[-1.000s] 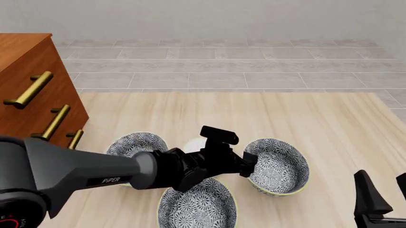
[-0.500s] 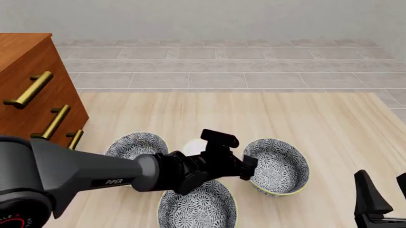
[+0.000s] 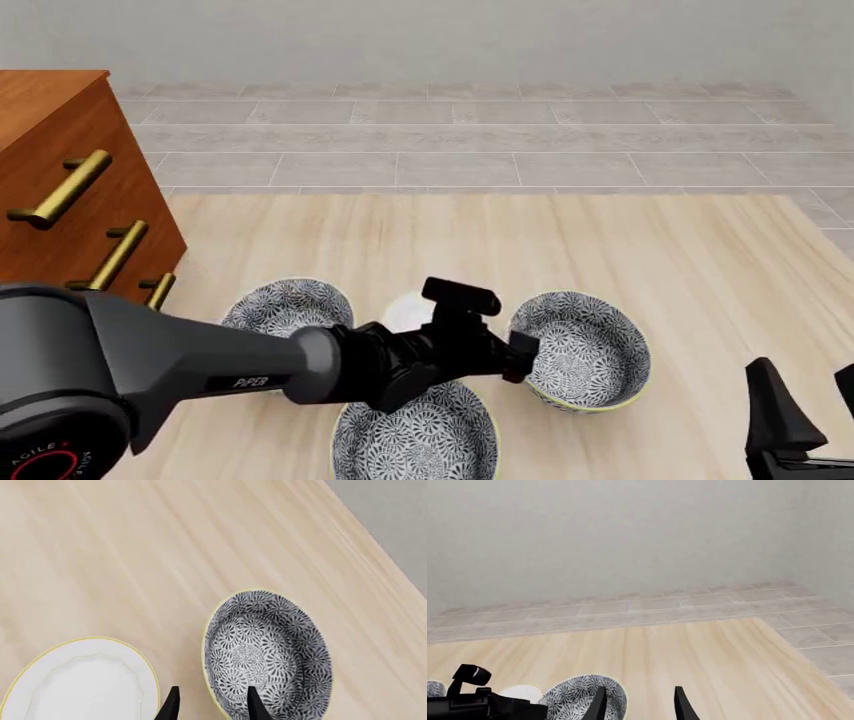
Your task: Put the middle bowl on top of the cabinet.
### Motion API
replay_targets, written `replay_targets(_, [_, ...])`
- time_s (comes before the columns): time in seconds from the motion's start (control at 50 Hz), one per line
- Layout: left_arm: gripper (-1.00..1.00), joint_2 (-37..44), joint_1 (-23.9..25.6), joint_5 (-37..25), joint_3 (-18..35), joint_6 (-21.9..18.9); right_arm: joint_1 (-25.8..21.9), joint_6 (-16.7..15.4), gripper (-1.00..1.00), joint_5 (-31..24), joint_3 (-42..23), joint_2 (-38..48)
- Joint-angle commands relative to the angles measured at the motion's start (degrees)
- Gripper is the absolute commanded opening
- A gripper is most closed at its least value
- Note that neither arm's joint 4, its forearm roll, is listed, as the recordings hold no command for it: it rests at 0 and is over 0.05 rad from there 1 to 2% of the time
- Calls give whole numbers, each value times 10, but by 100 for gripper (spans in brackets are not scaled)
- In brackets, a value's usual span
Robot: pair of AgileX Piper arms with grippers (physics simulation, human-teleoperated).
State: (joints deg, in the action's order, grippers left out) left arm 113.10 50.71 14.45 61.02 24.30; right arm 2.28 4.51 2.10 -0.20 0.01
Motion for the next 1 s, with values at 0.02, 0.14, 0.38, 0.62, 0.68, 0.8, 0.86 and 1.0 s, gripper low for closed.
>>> replay_targets(0.02, [100, 10, -3, 5, 0, 1, 1, 1, 100, 0, 1, 0])
replay_targets(0.14, [100, 17, -1, 8, 1, 3, 2, 2, 100, 0, 0, 0])
replay_targets(0.38, [100, 26, 2, 12, 4, 8, 3, 4, 100, -1, 0, 0])
replay_targets(0.62, [100, 35, 0, 16, 3, 10, 4, 6, 100, 0, 1, 0])
replay_targets(0.68, [100, 33, 2, 19, 0, 10, 4, 6, 100, 0, 0, 0])
replay_targets(0.8, [-100, 20, 3, 21, -9, 12, 4, 7, 100, -3, -2, 0])
replay_targets(0.86, [-100, 13, 0, 21, -11, 10, 3, 6, 100, -1, 0, 0])
replay_targets(1.0, [-100, 2, 7, 15, -12, 20, 4, 6, 100, 1, 1, 0])
